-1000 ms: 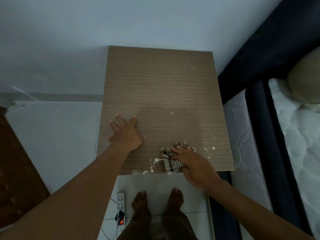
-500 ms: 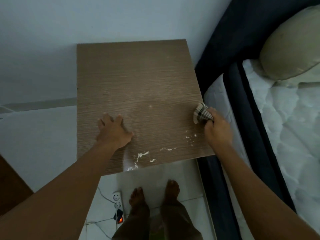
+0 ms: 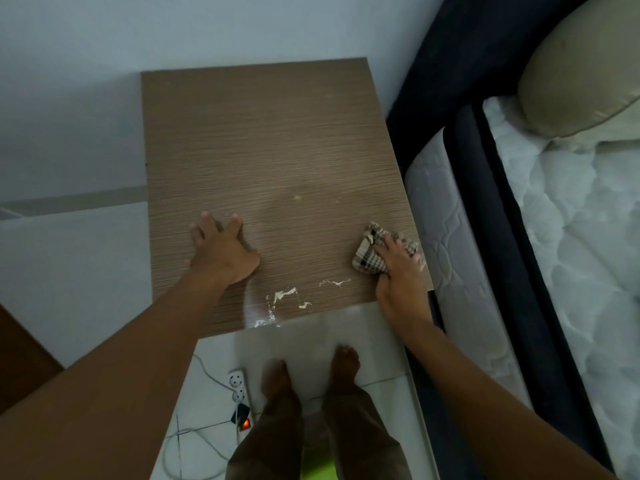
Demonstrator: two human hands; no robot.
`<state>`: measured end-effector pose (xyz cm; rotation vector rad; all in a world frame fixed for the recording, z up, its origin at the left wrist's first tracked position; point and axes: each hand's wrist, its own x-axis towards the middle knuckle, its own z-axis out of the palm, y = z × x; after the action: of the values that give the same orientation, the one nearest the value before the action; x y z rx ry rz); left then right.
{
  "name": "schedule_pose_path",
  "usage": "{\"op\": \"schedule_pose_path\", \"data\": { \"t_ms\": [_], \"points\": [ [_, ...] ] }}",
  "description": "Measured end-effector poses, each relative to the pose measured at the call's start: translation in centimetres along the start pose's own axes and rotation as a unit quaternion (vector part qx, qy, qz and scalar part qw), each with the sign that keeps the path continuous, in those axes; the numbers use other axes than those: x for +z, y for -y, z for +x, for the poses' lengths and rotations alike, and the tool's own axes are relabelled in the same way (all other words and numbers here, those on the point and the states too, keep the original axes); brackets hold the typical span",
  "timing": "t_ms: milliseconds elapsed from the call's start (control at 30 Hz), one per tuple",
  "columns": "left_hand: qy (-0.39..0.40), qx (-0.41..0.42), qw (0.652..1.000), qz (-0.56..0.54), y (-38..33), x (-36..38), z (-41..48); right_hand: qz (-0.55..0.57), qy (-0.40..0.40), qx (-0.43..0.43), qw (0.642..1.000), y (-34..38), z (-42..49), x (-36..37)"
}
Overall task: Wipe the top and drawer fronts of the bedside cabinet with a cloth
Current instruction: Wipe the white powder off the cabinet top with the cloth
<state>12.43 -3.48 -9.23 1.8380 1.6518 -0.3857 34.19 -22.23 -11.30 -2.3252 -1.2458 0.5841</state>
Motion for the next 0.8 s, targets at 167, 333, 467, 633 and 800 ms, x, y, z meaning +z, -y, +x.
{"op": "schedule_pose_path", "data": {
  "t_ms": [167, 333, 467, 633, 800],
  "points": [
    [0.019, -0.003, 1.0, -0.013, -0.2, -0.6, -0.5, 0.032, -0.054, 0.059, 0.996, 2.9, -3.0, 3.9],
    [0.031, -0.005, 0.999, -0.027, -0.2, -0.7, -0.7, 0.054, -0.063, 0.097, 0.992, 6.3, -4.4, 6.2],
    [0.038, -0.008, 0.999, -0.026, -0.1, -0.8, -0.7, 0.065, -0.042, 0.095, 0.992, 9.2, -6.1, 8.5],
    [0.036, 0.002, 0.999, -0.024, 0.1, -1.5, -0.8, 0.12, 0.013, 0.065, 0.991, 11.9, -6.9, 8.8],
    [-0.1, 0.036, 0.99, -0.09, 2.6, -1.7, -1.8, 0.17, -0.012, 0.098, 0.98, 10.8, -5.2, 4.1]
  ]
}}
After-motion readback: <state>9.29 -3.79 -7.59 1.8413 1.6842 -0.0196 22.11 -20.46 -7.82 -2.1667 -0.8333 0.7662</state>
